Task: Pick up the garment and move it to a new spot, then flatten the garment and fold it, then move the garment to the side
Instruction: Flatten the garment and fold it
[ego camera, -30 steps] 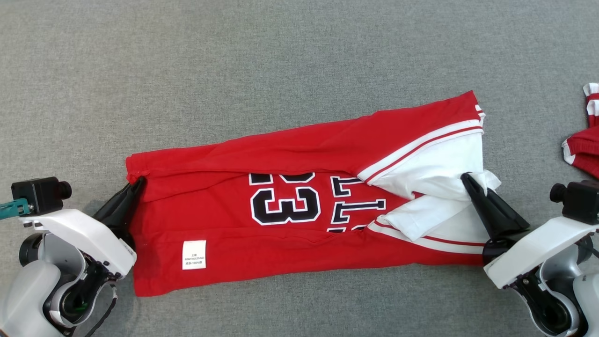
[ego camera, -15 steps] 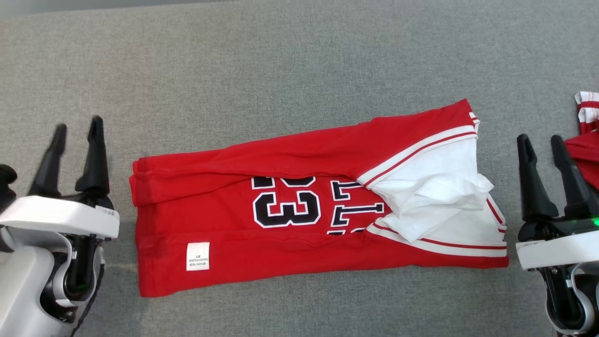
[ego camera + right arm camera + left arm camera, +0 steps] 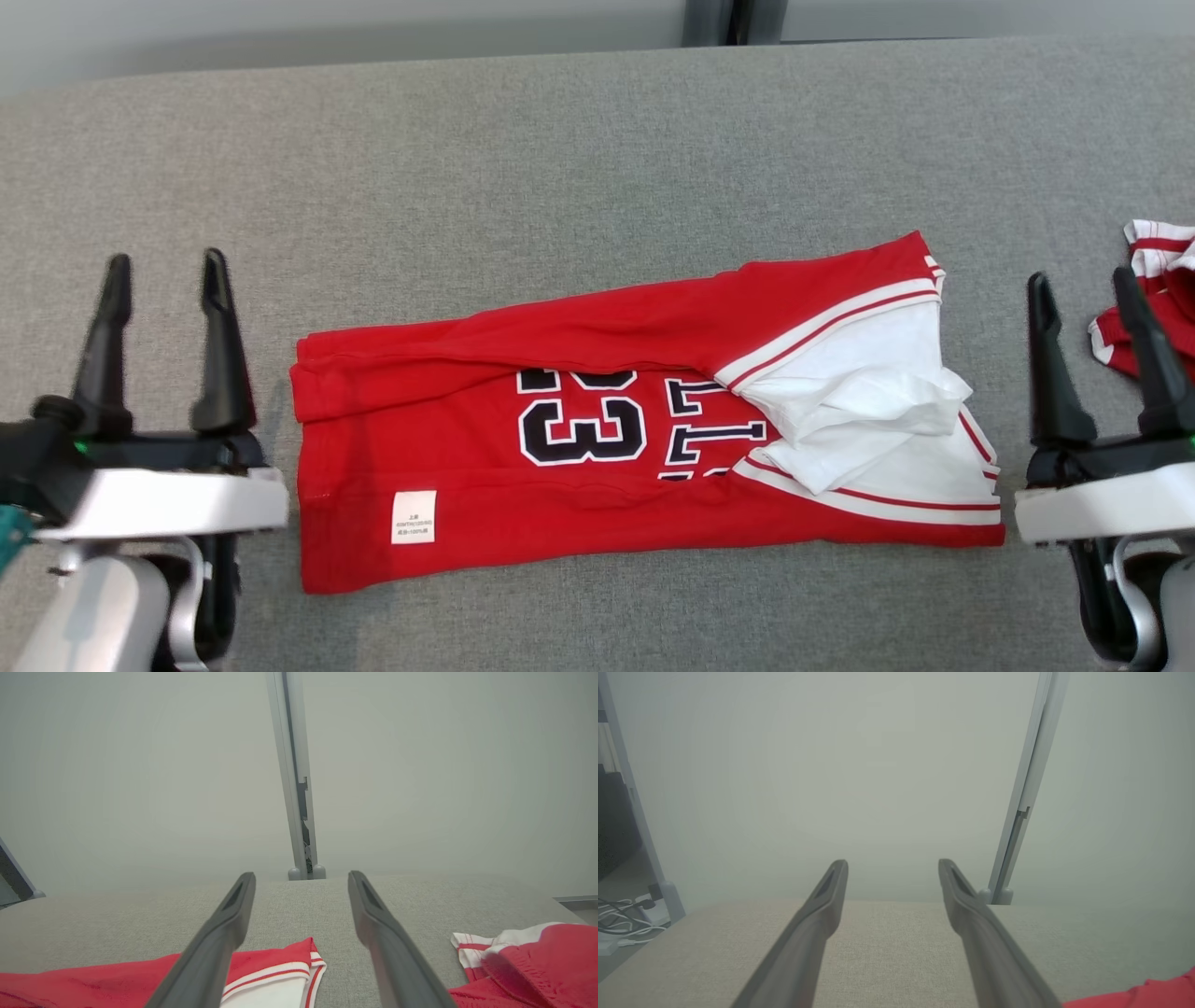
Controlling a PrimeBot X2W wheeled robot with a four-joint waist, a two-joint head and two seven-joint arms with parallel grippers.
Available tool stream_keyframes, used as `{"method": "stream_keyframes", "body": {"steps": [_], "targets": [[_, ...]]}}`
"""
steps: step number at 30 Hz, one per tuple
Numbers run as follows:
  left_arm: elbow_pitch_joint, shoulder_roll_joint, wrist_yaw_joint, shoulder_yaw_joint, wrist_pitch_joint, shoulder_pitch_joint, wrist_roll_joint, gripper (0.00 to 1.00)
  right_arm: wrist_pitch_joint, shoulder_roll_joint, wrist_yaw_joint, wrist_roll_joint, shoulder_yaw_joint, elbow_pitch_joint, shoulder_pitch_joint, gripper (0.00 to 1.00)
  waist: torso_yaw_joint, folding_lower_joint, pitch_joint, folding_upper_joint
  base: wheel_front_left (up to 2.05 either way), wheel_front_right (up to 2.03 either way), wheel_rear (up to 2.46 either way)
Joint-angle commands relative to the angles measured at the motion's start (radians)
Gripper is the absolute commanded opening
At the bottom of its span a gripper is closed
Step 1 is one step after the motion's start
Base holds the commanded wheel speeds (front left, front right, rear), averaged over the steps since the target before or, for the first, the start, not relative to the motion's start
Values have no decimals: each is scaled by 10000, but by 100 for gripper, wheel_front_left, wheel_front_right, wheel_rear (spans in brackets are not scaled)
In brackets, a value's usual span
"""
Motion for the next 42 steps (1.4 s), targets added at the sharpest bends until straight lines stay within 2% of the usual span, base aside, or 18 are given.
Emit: {"method": "stream_keyframes", "body": {"steps": [1, 6, 13, 23, 30, 42], "targets": [[166, -145, -148, 8, -41, 204, 257, 100, -95, -76, 1, -208, 4, 130, 199, 100, 63, -1, -119, 0, 0, 0, 0], [542, -549, -545, 107, -43, 378, 640, 100, -187, 16, 1, -324, 17, 436, 361, 100, 147, -1, -288, 0, 0, 0, 0], [789, -767, -874, 191, -44, 381, 987, 100, -49, -56, 1, -155, 11, 732, 342, 100, 289, -1, -372, 0, 0, 0, 0], [871, -958, -986, 180, -44, 213, 1192, 100, 324, -292, 1, -137, -233, 1129, 33, 100, 491, -1, -274, 0, 0, 0, 0], [866, -1087, -979, 103, -45, -12, 1247, 100, 626, -504, 1, -77, -37, 2869, -567, 100, 623, -1, -37, 0, 0, 0, 0], [975, -1283, -1122, -34, -44, -336, 1284, 100, 207, -328, 5, 807, 1524, 5626, -1057, 100, 760, -1, 351, 0, 0, 0, 0]]}}
